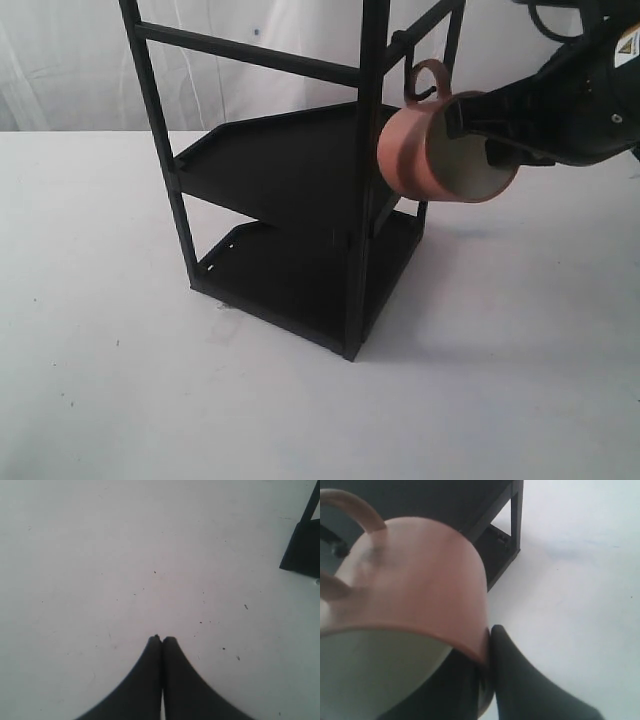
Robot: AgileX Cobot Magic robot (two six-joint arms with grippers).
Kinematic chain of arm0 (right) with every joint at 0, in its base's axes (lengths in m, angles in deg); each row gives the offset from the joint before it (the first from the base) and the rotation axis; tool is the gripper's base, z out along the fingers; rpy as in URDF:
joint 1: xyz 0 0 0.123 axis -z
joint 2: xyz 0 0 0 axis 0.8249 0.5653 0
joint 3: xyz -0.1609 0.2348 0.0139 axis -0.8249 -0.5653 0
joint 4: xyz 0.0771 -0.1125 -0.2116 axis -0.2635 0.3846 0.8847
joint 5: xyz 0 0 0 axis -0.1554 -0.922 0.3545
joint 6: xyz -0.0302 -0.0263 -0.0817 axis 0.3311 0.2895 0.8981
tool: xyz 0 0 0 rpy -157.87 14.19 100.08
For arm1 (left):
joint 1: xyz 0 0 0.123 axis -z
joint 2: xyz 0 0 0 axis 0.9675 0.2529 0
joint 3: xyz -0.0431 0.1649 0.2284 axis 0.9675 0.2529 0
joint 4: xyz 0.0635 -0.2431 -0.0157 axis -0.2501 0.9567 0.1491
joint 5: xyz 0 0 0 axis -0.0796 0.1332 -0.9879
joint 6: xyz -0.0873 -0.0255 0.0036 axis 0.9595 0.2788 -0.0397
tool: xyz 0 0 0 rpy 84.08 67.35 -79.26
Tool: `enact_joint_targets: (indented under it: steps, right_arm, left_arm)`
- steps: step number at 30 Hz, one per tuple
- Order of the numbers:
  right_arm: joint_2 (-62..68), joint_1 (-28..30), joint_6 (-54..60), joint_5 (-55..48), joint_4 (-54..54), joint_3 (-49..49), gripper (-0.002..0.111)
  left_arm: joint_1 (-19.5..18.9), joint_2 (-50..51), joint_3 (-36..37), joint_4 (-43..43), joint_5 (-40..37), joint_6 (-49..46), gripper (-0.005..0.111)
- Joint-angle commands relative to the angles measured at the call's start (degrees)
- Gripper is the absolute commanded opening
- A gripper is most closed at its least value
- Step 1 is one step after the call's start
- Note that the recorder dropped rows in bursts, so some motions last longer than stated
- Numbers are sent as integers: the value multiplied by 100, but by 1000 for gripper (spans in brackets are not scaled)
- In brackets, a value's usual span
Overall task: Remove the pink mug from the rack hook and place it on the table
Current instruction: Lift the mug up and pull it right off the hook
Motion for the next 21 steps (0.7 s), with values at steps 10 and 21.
enact_joint_targets:
  steps: [10,21]
  right_arm:
    - [-545,-3,-388,-502,674,12,5]
    - [-1072,7,-388,-1498,2123,12,5]
  left_arm:
    - [39,-25,21,1,6,18,0]
    - [39,-25,21,1,6,18,0]
